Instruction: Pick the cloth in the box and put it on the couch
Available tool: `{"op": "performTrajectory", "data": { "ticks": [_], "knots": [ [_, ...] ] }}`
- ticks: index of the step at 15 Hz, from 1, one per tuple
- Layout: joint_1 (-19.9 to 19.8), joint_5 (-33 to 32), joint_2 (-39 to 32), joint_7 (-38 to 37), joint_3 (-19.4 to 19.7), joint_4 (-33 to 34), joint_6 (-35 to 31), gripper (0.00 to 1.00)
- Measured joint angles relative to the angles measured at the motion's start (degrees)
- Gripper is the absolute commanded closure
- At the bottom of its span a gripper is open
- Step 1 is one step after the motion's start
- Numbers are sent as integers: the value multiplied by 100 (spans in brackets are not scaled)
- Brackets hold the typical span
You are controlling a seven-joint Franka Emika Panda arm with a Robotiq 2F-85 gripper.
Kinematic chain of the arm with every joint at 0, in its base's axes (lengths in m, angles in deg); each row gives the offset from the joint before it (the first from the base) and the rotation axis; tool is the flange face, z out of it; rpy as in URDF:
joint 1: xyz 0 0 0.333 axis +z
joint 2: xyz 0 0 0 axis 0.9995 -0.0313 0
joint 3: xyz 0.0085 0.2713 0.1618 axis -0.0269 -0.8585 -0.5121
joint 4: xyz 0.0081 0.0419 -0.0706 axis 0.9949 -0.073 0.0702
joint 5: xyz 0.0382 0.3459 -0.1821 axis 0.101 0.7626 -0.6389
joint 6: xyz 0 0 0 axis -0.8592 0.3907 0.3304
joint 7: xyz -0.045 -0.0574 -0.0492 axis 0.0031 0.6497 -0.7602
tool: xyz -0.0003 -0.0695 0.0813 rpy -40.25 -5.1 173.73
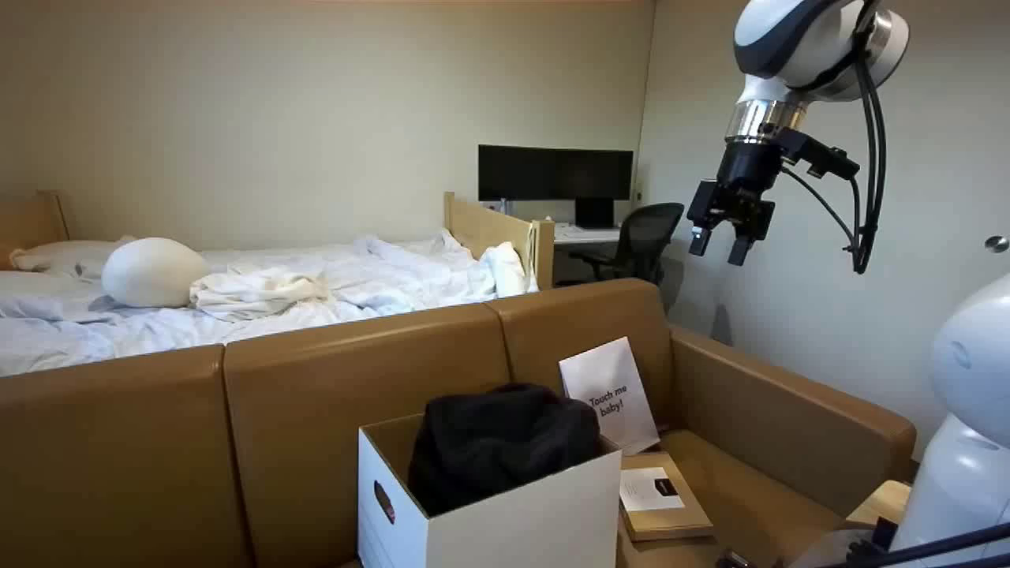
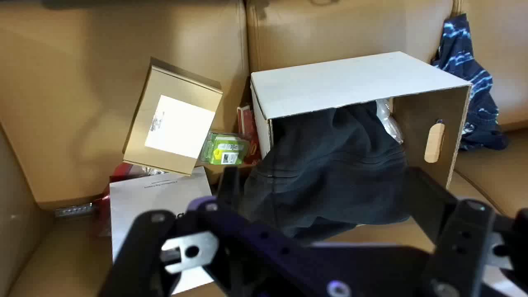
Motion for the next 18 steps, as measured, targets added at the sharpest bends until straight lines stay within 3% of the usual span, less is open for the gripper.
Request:
{"op": "performTrajectory", "data": {
  "ticks": [9, 14, 18],
  "knots": [
    [-15, 1, -1, -1, -59, 0, -6, 0],
    [296, 127, -340, -46, -720, 230, -148, 0],
    [792, 348, -1253, -322, -1427, 543, -971, 0]
  ]
}}
